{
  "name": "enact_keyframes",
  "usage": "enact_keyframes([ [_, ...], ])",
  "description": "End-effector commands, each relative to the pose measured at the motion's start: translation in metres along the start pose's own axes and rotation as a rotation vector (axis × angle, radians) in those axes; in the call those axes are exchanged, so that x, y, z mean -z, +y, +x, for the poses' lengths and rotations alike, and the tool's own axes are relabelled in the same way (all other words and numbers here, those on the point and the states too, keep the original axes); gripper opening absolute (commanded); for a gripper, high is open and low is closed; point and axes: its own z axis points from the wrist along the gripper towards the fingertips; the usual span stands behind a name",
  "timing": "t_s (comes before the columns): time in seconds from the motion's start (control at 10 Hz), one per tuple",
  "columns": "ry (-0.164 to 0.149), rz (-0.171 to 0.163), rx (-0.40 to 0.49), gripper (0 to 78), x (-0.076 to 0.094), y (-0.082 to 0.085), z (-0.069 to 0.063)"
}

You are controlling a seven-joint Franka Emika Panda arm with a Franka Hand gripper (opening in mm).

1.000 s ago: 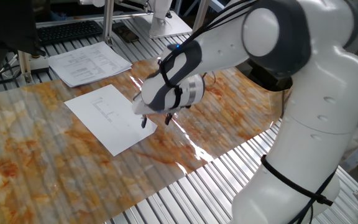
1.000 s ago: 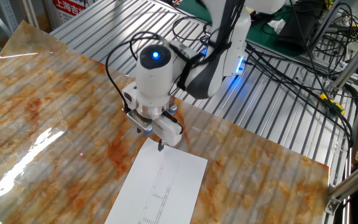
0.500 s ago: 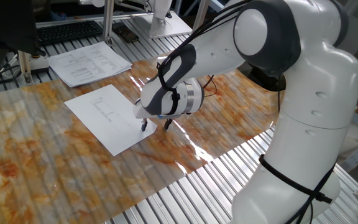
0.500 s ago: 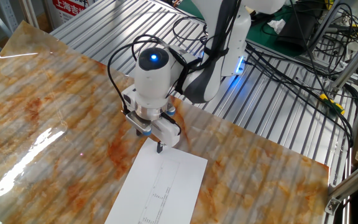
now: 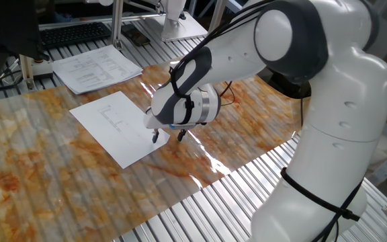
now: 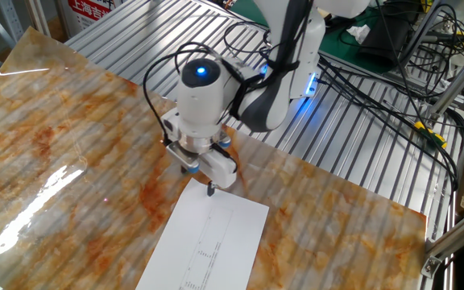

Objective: Flip over and spread out the paper that is laid flat on the table

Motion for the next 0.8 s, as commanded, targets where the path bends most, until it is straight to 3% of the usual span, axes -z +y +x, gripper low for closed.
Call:
enact_keyframes([
  [0.1,0.018,0.005,-0.022,77.4,0.0108,0.0088,0.0089],
  [0.8,0.013,0.003,-0.006,77.4,0.0084,0.0056,0.0028],
])
